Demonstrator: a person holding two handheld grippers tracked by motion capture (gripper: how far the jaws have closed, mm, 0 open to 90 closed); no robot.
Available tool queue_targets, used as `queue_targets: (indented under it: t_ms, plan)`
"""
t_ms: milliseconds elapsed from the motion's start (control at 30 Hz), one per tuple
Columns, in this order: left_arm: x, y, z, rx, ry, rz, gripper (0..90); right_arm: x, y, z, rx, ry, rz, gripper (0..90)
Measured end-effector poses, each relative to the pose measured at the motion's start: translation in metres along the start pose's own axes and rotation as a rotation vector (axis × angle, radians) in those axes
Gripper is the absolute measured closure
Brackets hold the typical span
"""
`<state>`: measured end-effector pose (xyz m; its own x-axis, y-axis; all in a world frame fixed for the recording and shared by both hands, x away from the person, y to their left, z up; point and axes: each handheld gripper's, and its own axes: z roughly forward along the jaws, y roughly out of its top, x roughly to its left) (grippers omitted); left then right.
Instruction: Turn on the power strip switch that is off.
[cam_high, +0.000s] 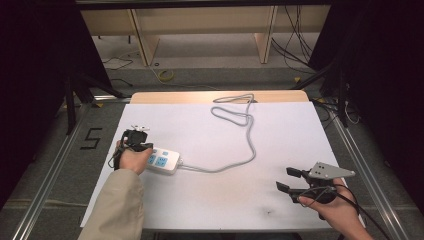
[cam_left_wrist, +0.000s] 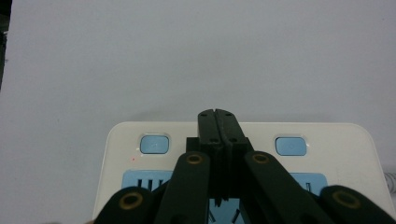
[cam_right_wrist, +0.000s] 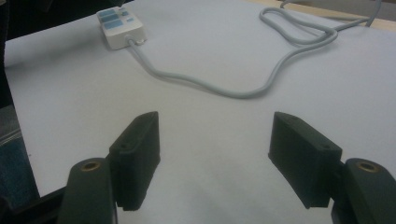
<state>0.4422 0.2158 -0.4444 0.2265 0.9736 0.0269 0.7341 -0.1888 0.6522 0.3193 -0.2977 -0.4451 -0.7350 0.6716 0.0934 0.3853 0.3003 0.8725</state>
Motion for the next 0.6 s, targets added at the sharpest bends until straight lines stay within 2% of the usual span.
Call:
queue_targets:
  t_ms: [600]
  plan:
    - [-0.0023,0.0015,0.0057,0.02,-0.009,0.007,90.0,0.0,-0.0001,0.0001,0.002,0.0,-0.002,33.8]
